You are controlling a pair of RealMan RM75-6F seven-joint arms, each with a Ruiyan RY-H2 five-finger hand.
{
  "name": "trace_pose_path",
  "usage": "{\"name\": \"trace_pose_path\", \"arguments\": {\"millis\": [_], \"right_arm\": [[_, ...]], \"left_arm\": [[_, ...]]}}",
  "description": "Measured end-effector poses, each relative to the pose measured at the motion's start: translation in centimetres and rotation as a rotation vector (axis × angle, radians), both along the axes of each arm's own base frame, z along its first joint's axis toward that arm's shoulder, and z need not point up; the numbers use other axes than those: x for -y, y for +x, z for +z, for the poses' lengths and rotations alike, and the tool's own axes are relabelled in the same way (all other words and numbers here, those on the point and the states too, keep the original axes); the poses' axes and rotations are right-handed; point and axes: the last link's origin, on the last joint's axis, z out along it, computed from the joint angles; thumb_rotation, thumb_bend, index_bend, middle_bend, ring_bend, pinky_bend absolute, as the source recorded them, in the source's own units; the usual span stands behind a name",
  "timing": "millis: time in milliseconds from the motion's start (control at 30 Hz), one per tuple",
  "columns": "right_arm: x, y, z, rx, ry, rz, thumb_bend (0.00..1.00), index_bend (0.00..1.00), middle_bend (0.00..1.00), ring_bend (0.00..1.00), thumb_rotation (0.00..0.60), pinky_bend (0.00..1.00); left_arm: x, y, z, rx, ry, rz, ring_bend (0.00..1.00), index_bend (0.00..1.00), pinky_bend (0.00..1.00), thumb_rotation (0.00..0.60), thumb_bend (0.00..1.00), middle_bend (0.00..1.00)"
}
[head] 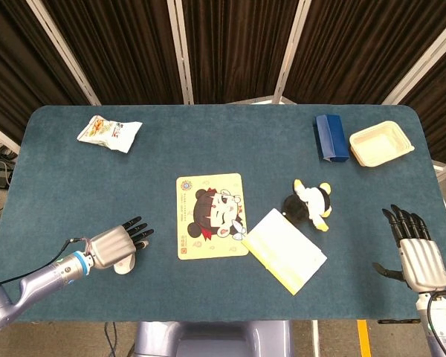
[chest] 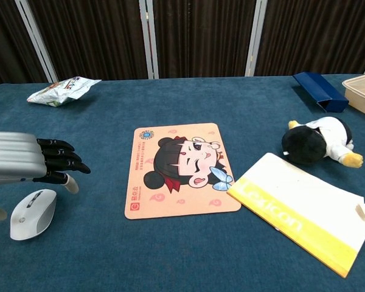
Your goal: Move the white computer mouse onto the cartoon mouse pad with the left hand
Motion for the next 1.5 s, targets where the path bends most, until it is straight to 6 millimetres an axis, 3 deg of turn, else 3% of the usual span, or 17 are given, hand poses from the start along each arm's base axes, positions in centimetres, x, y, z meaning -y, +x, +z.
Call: {"name": "trace_pose_path", "arguments": {"millis": [333,633,900,1167,1500], "right_arm": [[0.0,0.0,0.0,0.001,0.000,0.000,0.11,0.00,0.00,0.00,0.600,0.00],[0.0,0.0,0.0,0.007,0.002,-0.001,0.11,0.00,0.00,0.00,0.600,0.00],[0.0,0.0,0.0,0.009,0.003,-0.001,0.11,0.00,0.00,0.00,0.600,0.00],[0.0,0.0,0.0,0.009,0.004,0.000,0.11,0.00,0.00,0.00,0.600,0.00],[0.0,0.0,0.1,0.010,0.005,0.000,0.11,0.00,0.00,0.00,0.600,0.00]], "left_arm": [[-0.2,-0.3,-0.9,-0.017,-0.023,0.015,0.00,0.33,0.00,0.600,0.00,0.00],[-0.6,-0.3,-1.5,-0.050,-0.054,0.035,0.00,0.34,0.00,0.600,0.00,0.00],[-0.6,-0.5,-1.8,-0.082,-0.077,0.067,0.00,0.51,0.00,0.600,0.00,0.00],[-0.3,0.1,-1.1,-0.082,-0.067,0.040,0.00,0.57,0.00,0.600,0.19,0.00],[-1.1,2.5,-0.2,-0.030,-0.019,-0.029,0.00,0.59,0.00,0.600,0.20,0.00]]}}
